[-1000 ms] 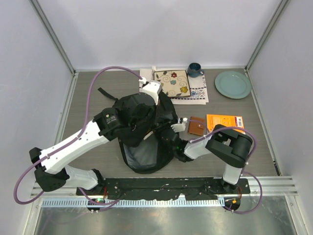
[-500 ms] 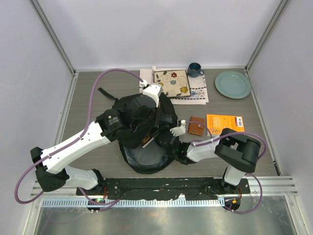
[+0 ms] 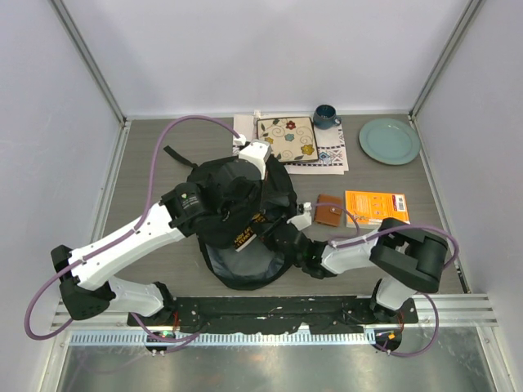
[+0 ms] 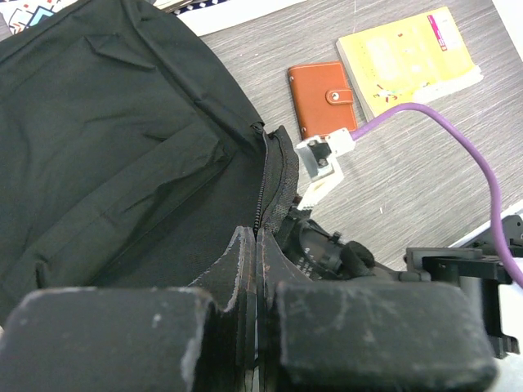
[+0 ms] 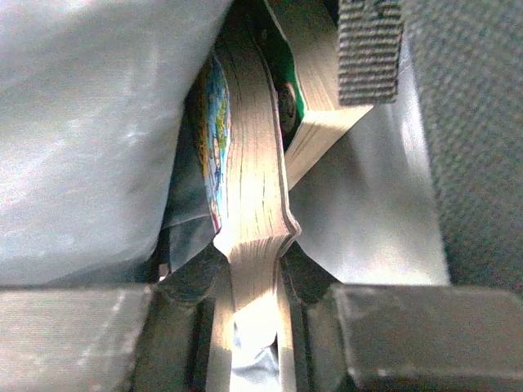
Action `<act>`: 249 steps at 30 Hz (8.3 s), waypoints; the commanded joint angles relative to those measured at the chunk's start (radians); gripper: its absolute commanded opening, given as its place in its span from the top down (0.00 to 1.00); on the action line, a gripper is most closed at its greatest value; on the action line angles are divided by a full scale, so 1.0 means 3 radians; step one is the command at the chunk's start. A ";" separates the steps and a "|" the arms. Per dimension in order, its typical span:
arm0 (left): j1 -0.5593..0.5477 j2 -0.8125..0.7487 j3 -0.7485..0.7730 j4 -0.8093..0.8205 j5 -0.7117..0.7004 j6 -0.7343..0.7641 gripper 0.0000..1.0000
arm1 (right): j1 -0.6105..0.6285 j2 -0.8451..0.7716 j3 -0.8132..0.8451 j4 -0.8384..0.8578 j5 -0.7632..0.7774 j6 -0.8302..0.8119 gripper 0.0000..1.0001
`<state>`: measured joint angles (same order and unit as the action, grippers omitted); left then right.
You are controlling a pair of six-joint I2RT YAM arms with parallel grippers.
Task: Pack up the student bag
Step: Place the book in the student bag, then pick up the book from the center of the board.
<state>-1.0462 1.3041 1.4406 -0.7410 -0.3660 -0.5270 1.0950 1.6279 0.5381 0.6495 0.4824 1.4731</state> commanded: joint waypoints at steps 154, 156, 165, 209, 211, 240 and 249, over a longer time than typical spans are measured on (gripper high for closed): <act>0.0113 -0.0128 -0.0430 0.0328 0.0422 -0.0268 1.00 | -0.0055 -0.2057 -0.0254 -0.2600 0.0023 -0.0999 0.41; 0.0113 -0.0129 -0.0445 0.0338 0.0428 -0.0273 1.00 | -0.0071 -0.2026 -0.0249 -0.2513 0.0013 -0.1024 0.44; 0.0113 -0.0118 -0.0527 0.0394 0.0494 -0.0299 1.00 | -0.0331 -0.1985 -0.0413 -0.2231 -0.0329 -0.1050 0.77; 0.0107 -0.0266 -0.1075 0.0762 0.1302 -0.0452 0.01 | -0.0485 -0.3611 0.0548 -0.5120 0.1761 -0.1295 0.06; 0.0107 -0.0266 -0.1075 0.0823 0.1266 -0.0457 0.00 | -0.0521 -0.3596 0.0624 -0.5166 0.1823 -0.1432 0.06; 0.0158 0.0970 0.0173 0.1406 0.1210 -0.0416 0.00 | -0.4574 -0.1899 0.0906 -0.3883 -0.1449 -0.3080 0.02; 0.0404 0.1828 0.0540 0.2050 0.2007 -0.0912 0.01 | -0.4862 -0.1770 0.0820 -0.3525 -0.1439 -0.3192 0.08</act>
<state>-0.9512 1.7462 1.5211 -0.2787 0.1173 -0.7265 -0.3557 1.1007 0.7650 -0.5007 0.0650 0.5510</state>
